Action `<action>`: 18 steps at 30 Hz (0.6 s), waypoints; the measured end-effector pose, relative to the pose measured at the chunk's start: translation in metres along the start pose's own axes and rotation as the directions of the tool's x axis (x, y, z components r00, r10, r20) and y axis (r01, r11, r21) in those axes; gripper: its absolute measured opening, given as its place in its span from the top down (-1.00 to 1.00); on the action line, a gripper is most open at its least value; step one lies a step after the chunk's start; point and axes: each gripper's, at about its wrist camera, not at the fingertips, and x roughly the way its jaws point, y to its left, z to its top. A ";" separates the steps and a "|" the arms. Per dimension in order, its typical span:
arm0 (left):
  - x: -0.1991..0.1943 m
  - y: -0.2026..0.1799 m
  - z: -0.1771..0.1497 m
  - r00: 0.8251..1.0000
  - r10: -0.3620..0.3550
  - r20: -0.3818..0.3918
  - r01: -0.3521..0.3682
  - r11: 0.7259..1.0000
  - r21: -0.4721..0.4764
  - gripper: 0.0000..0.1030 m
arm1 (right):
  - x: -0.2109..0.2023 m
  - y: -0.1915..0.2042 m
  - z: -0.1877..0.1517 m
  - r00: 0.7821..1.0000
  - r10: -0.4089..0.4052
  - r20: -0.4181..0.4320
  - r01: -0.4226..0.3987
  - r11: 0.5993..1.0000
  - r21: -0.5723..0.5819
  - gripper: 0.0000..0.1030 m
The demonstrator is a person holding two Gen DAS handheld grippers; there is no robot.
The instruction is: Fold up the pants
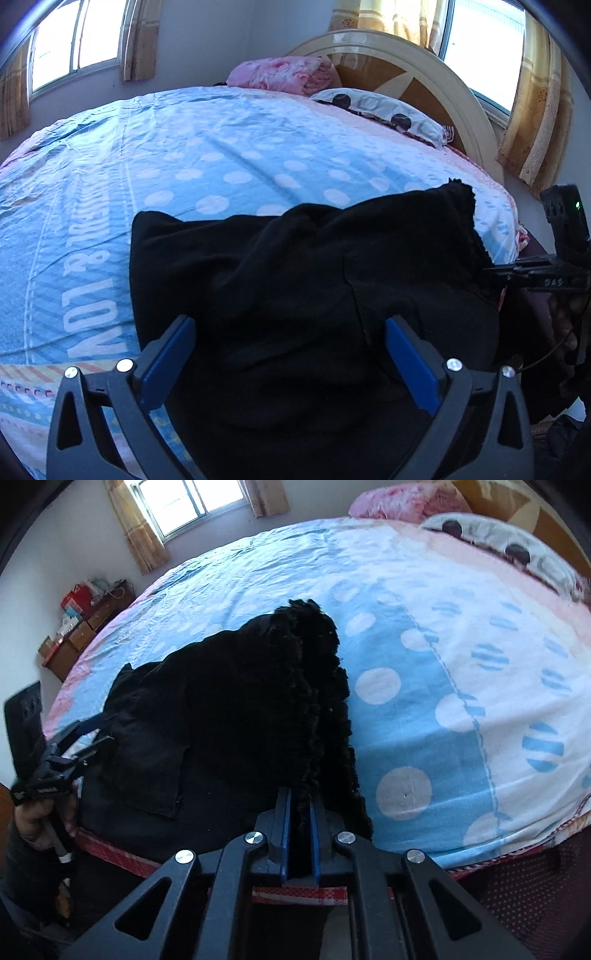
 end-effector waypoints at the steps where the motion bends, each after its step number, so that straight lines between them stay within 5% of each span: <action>1: -0.001 -0.002 0.000 1.000 0.012 -0.002 -0.012 1.000 0.007 -1.00 | -0.002 -0.002 0.001 1.000 0.013 0.000 -0.013 1.000 0.016 0.82; 3: -0.004 -0.002 0.000 1.000 0.030 -0.008 -0.030 1.000 0.002 -1.00 | -0.014 -0.003 0.002 0.999 0.032 0.022 -0.033 0.998 0.061 0.67; 6: -0.013 0.002 -0.002 0.999 0.036 -0.008 -0.037 0.999 -0.037 -1.00 | -0.050 0.007 0.009 0.983 -0.069 0.167 0.059 0.996 0.063 0.20; 8: -0.020 0.002 -0.003 0.999 0.049 -0.002 -0.049 0.998 -0.050 -1.00 | -0.061 0.022 0.015 0.972 -0.065 0.226 0.060 0.998 0.030 -0.05; 18: -0.027 0.011 -0.016 0.992 0.116 -0.039 -0.119 0.990 -0.070 -1.00 | -0.003 0.099 0.029 0.988 0.024 0.154 0.007 0.980 -0.199 -0.09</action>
